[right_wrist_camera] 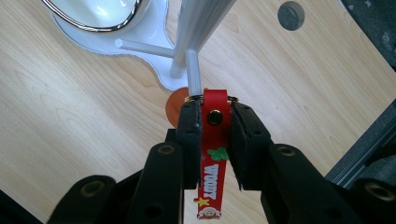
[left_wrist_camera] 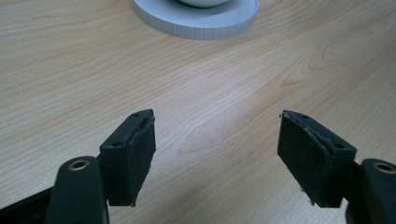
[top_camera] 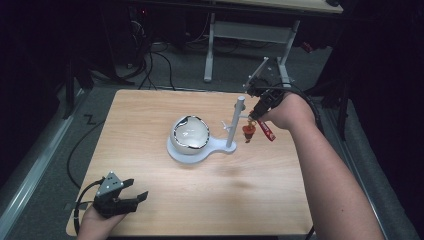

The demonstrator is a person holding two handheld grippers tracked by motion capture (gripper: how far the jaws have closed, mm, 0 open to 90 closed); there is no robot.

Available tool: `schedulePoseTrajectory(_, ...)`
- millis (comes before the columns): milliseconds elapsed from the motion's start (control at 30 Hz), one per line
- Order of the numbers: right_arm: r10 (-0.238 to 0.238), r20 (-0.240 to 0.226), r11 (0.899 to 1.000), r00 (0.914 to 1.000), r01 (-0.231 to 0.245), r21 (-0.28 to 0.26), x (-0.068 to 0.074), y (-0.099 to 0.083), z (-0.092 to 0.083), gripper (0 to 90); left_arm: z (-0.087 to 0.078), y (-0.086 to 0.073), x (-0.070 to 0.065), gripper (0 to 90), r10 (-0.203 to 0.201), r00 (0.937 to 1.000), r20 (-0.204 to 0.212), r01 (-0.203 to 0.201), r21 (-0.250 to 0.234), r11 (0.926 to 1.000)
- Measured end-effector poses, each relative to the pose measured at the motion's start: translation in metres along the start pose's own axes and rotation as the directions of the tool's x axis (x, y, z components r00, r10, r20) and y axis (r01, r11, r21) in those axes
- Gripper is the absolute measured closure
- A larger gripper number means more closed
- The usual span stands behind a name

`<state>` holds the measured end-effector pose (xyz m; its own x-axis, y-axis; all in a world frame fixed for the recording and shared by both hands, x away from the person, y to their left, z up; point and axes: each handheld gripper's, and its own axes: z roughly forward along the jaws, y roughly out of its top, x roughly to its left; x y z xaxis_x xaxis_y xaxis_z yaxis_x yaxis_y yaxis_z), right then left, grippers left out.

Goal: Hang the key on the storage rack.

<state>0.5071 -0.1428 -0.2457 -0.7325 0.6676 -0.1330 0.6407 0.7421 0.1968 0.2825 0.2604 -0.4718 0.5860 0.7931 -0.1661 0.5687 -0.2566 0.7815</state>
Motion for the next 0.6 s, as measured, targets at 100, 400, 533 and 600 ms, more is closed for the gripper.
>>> schedulePoseTrajectory(100,-0.007,0.022,1.0,0.9997,0.006,0.005,-0.001,0.003,-0.001,73.3,0.0,0.0,0.0,28.4,0.002,1.0,-0.002,-0.002,0.002,1.0)
schedulePoseTrajectory(400,0.016,0.036,1.0,0.9992,-0.015,-0.017,0.0,-0.002,-0.003,69.5,0.001,0.0,-0.001,28.4,0.004,1.0,0.003,-0.004,0.001,1.0)
schedulePoseTrajectory(533,0.028,0.043,0.999,0.9987,-0.027,-0.029,0.0,-0.008,-0.002,67.0,0.002,0.0,-0.002,28.4,0.01,0.9999,0.003,-0.01,0.003,0.9999)
schedulePoseTrajectory(600,0.036,0.044,0.999,0.9984,-0.035,-0.032,0.0,-0.01,-0.003,67.0,0.003,0.0,-0.002,28.4,0.008,1.0,0.003,-0.008,0.006,0.9999)
